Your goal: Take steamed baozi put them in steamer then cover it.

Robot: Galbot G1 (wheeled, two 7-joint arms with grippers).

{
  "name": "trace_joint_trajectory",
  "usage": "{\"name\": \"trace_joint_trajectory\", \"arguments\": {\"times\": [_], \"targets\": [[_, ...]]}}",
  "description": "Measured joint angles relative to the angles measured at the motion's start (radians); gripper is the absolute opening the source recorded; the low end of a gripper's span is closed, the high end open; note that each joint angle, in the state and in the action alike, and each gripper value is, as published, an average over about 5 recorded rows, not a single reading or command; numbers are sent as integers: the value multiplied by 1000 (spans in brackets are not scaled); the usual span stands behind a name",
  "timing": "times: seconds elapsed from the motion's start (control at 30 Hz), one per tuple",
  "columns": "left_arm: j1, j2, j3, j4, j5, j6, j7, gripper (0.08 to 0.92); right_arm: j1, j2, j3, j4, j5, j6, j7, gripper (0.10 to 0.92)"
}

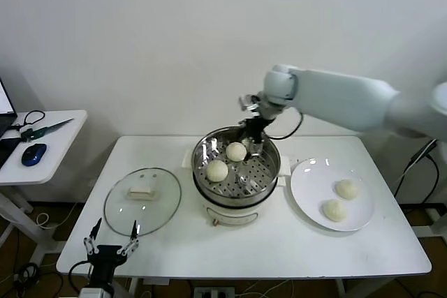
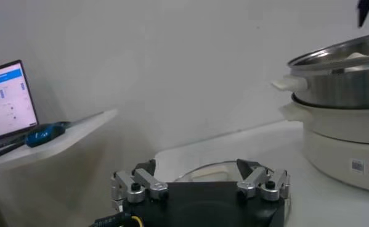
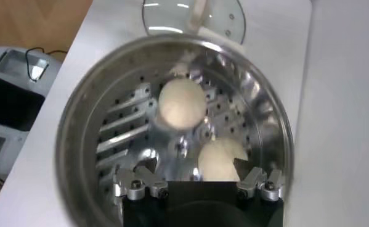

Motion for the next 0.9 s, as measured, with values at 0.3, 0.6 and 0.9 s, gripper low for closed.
{"name": "trace_joint_trajectory", "arguments": {"times": [0.3, 0.6, 0.9], "targets": [[4, -9, 3, 0, 15, 4, 1, 823, -14, -240, 17, 92, -106, 26, -22, 823], [19, -17, -2, -2, 33, 2, 1, 823, -171, -405, 106, 93, -285, 69, -48, 823], [13, -29, 6, 1, 53, 8, 1, 823, -378, -444, 234, 52, -446, 94, -54, 823]]}}
